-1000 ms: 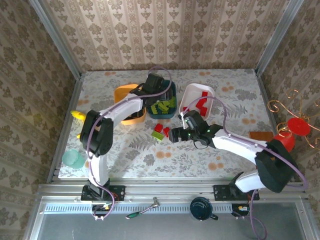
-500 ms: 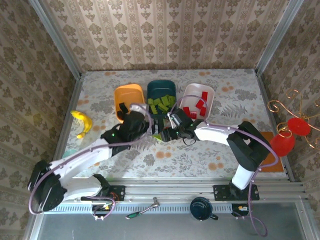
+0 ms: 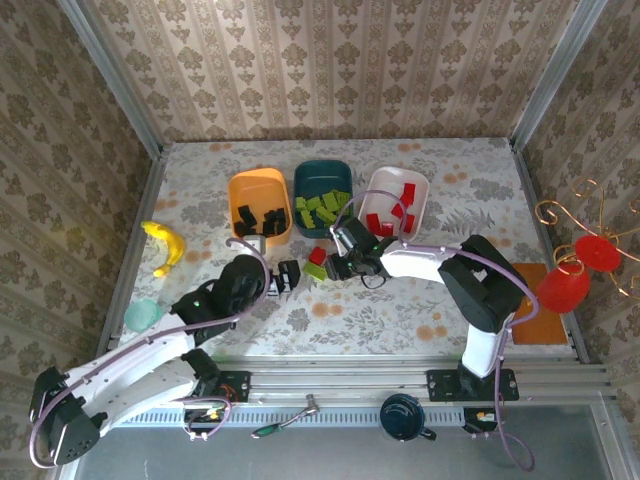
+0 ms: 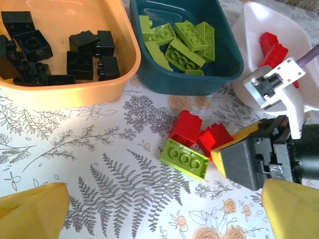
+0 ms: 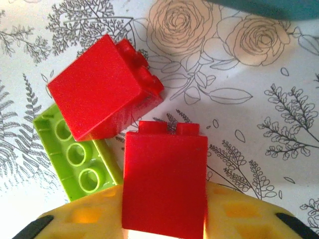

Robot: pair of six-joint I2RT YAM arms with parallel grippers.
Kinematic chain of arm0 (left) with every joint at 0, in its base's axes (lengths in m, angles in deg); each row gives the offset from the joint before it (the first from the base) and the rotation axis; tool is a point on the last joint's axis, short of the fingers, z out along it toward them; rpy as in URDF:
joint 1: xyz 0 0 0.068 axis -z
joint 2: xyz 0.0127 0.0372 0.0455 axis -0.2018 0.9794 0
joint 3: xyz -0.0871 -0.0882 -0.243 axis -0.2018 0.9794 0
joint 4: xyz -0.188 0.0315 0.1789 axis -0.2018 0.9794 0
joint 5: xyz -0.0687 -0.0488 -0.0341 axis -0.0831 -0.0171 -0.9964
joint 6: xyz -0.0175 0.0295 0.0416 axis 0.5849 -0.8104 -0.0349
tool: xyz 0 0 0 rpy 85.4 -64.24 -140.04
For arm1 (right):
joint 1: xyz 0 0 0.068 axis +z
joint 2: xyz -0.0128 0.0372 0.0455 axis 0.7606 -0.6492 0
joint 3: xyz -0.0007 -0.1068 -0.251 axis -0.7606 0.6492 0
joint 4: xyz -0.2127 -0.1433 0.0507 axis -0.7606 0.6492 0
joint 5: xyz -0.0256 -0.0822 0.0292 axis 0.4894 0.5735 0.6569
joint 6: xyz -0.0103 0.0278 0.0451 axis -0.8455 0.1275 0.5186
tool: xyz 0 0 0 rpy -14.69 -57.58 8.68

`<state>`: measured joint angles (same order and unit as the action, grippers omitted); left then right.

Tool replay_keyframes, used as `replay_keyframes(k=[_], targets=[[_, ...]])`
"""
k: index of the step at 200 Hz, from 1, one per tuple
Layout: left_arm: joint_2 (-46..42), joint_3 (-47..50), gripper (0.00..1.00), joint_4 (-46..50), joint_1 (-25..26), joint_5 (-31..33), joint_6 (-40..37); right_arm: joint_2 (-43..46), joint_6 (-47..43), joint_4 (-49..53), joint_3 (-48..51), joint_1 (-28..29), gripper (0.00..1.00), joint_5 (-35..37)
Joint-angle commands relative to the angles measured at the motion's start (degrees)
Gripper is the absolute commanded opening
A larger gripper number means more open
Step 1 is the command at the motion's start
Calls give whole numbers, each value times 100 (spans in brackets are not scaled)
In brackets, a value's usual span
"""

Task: Sort the legos into containers by color
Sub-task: Pick up the lego from the center of the table, then place the lego in the container.

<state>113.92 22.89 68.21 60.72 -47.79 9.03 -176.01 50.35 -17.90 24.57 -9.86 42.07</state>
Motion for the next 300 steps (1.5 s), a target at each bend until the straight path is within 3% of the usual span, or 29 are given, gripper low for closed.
replay_keyframes(k=[1,36,69,99,125,146,166,190,239,300], targets=[[198,-168,100,209,-206,-117,-297,388,7,1,209,-37,30,192],[784,-224,100,-65,-777,-1160,-584,1564,161,29,788,-222,24,196],[1584,-556,98,-446,-813,-1885,-1008,2646,322,310,877,-830,22,510],[2547,-1129,91,-228,-783,-1881,-1164,2470,496,576,432,-1716,22,686],[2870,-1290,90,-322,-790,-1865,-1184,1646,544,667,-159,-2206,23,712],[3102,-1422,90,-302,-787,-1914,-1281,1025,513,778,-795,-2394,30,563],[3369,-1608,88,-228,-790,-2009,-1437,561,474,1135,-1455,-2430,54,419],[3784,-1944,83,1,-761,-1919,-1605,799,529,899,-1315,-2346,66,271],[4658,-2580,81,197,-745,-1780,-1818,1723,636,575,-348,-2132,72,258],[5828,-3505,61,568,-649,-1675,-2039,3079,868,416,634,-2017,74,268]])
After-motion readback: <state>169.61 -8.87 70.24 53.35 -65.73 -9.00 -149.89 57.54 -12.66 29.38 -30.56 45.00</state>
